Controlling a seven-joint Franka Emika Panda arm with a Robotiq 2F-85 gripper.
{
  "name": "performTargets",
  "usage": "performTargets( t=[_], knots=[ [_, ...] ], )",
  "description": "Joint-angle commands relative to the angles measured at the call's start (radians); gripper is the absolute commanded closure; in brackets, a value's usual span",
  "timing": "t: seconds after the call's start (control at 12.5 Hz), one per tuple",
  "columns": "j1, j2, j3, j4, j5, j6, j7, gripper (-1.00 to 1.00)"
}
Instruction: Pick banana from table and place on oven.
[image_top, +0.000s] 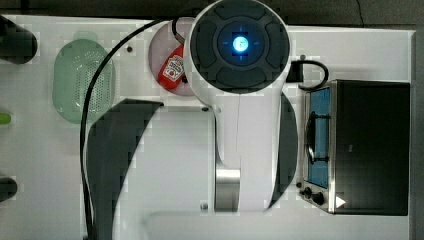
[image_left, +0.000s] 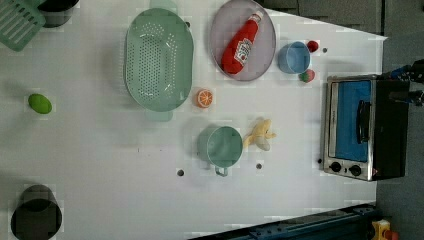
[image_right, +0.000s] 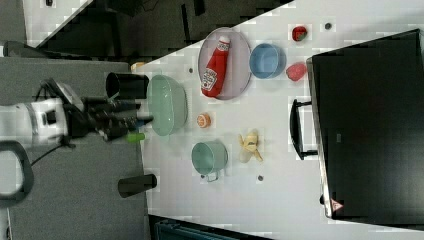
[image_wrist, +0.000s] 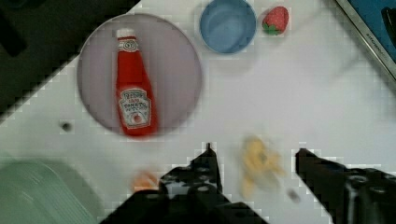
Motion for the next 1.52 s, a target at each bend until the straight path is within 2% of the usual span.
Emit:
performTargets(
  t=[0.08,0.24,0.72,1.52],
  knots=[
    [-0.045,-0.516,-0.043,-0.297,-0.026,-0.236,0.082,-0.58],
    [-0.044,-0.516,-0.043,-0.297,-0.026,-0.236,0.082,-0.99],
    [-0.039,-0.446,-0.010,-0.368,-0.026,-0.161,0.082,-1.00],
    [-0.038,-0.084,0.028,-0.568,-0.026,0.387,0.082,-1.00]
  ],
)
